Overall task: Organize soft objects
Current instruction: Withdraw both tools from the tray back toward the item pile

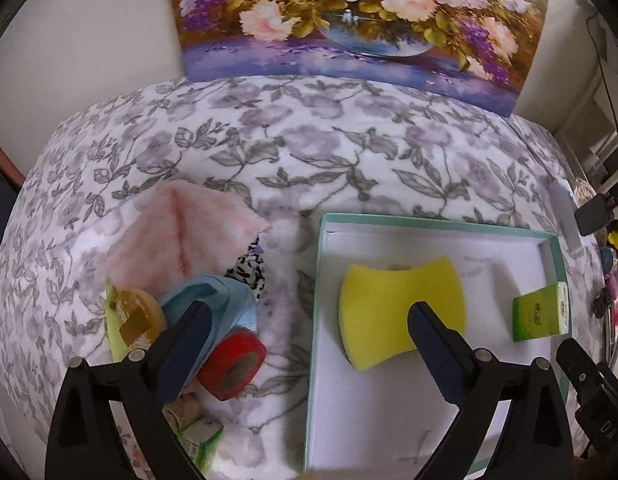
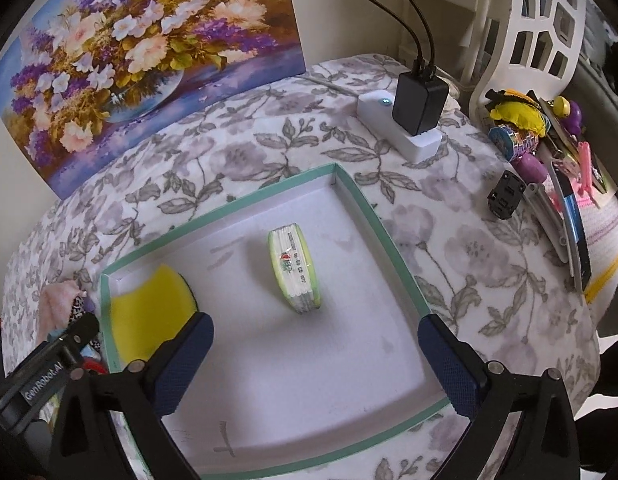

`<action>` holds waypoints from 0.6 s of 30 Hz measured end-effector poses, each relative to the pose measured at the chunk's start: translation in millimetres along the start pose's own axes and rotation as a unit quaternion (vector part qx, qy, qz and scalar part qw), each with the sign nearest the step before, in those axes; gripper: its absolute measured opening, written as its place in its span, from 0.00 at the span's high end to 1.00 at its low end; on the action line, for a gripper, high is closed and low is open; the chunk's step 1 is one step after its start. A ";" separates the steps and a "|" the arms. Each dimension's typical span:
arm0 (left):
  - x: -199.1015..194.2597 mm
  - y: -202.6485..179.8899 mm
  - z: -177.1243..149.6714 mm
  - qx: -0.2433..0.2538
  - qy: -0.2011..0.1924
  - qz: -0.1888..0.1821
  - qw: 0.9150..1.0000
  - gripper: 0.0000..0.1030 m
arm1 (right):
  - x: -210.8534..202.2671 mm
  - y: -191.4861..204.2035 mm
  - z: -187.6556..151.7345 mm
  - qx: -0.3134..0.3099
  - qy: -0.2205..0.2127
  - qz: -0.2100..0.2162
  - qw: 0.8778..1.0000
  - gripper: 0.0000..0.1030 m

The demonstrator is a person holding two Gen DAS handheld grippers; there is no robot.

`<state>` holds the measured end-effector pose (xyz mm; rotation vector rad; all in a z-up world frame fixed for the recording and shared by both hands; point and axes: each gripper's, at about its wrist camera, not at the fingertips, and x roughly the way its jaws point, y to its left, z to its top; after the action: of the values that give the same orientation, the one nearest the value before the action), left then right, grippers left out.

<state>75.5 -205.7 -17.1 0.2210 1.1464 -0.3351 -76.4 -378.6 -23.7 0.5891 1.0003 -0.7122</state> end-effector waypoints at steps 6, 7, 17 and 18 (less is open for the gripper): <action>1.3 7.3 -0.1 -0.011 0.003 0.004 1.000 0.04 | 3.7 4.5 -1.8 -0.005 0.009 -0.006 1.000 0.00; 0.1 8.0 -0.2 -0.010 0.002 0.006 1.000 0.04 | 4.6 5.6 -2.2 -0.006 0.011 -0.007 1.000 0.00; -25.9 36.5 -1.9 -0.026 -0.022 0.018 0.999 0.04 | 4.8 22.4 -11.6 -0.021 0.035 -0.021 0.999 0.00; -28.8 41.3 -2.3 -0.029 -0.025 0.021 0.999 0.04 | 3.4 24.9 -12.8 -0.023 0.036 -0.021 0.999 0.00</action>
<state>78.2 -162.4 8.4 0.1856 1.0991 -0.2686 -63.1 -354.4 -29.2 0.5585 1.0951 -0.7086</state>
